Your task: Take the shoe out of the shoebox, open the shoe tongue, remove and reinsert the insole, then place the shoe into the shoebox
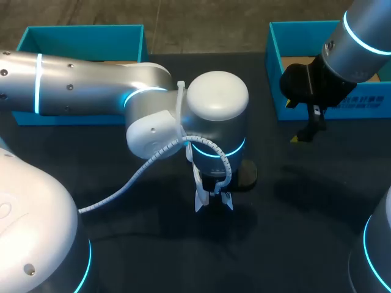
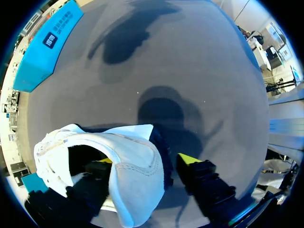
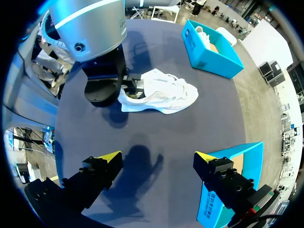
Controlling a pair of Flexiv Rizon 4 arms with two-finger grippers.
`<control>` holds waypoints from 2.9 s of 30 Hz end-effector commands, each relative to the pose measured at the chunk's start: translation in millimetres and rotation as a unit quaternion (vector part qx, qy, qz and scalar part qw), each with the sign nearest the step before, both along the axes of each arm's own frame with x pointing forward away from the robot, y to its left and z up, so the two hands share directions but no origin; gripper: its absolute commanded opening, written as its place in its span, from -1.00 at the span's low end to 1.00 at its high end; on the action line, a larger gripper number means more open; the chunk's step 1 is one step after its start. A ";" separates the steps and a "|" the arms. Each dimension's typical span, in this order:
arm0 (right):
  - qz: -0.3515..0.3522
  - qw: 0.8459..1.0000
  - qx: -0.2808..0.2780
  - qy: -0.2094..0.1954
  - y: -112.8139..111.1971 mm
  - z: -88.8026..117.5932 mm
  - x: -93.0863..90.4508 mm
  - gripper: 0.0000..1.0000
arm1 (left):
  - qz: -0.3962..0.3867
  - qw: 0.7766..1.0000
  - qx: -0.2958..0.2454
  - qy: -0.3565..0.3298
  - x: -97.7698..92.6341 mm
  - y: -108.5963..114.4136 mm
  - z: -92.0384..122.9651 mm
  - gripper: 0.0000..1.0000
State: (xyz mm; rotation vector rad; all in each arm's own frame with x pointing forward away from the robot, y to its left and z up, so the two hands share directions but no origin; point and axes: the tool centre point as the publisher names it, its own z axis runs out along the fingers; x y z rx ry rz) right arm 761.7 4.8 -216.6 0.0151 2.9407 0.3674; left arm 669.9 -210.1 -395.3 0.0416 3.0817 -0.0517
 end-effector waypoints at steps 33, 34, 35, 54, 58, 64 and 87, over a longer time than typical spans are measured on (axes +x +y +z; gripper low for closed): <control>-0.001 1.000 -0.001 0.000 1.0 -1.3 0.1 1.00 | 0.069 0.995 0.031 0.061 6.0 30.9 87.8 -1.00; -0.001 1.000 -0.001 0.000 1.0 -1.3 0.1 1.00 | 0.070 0.995 0.035 0.060 6.7 31.7 93.8 -1.00; -0.001 1.000 -0.001 0.000 1.0 -1.3 0.1 1.00 | 0.069 0.995 0.032 0.060 7.5 32.8 100.6 -1.00; -0.001 1.000 -0.001 0.000 1.0 -1.3 0.1 1.00 | 0.090 0.995 0.013 0.035 26.7 55.0 204.8 -1.00; -0.001 1.000 -0.001 0.000 1.0 -1.3 0.1 1.00 | 0.090 0.995 0.022 0.030 25.8 54.9 210.8 -1.00; -0.001 1.000 -0.001 0.000 1.0 -1.3 0.1 1.00 | 0.090 0.995 0.022 0.030 25.8 54.9 210.8 -1.00; -0.001 1.000 -0.001 0.000 1.0 -1.3 0.1 1.00 | 0.007 0.999 0.035 0.023 87.2 127.3 228.5 -1.00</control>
